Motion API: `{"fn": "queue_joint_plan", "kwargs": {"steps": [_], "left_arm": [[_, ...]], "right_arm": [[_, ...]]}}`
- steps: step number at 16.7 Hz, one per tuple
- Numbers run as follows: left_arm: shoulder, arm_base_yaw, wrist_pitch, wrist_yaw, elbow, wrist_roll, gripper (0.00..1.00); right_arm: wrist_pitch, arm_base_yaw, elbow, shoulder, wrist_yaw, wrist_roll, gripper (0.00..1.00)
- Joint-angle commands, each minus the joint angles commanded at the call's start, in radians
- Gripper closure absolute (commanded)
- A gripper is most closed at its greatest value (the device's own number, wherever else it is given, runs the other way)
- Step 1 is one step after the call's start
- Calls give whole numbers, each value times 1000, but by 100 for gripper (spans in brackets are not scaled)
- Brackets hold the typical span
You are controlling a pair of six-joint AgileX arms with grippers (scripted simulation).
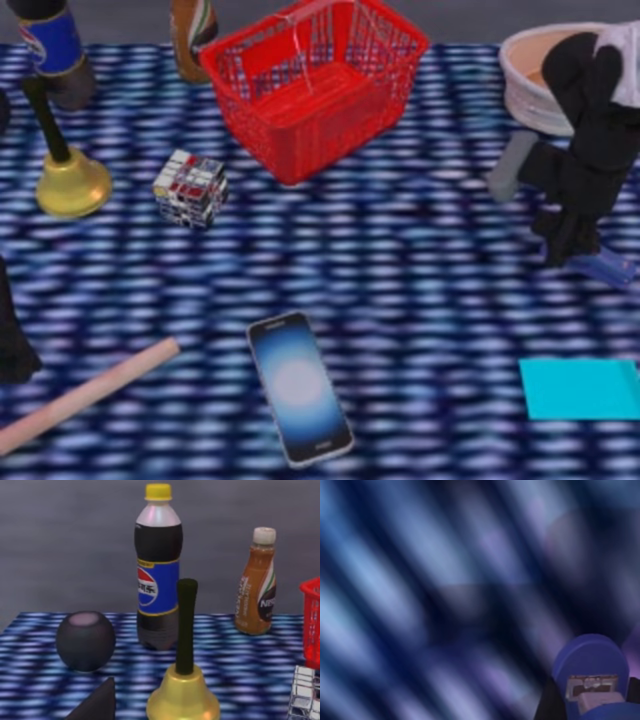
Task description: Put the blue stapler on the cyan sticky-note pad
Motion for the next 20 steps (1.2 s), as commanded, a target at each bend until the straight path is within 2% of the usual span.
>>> {"fn": "queue_joint_plan", "kwargs": {"steps": [10, 17, 20], "left_arm": [[0, 0, 0, 0, 0, 0, 0], [0, 0, 0, 0, 0, 0, 0], [0, 0, 0, 0, 0, 0, 0]], "right_arm": [[-17, -2, 16, -7, 0, -1, 100], [-296, 3, 213, -72, -1, -3, 100], [-350, 5, 258, -95, -1, -3, 100]]}}
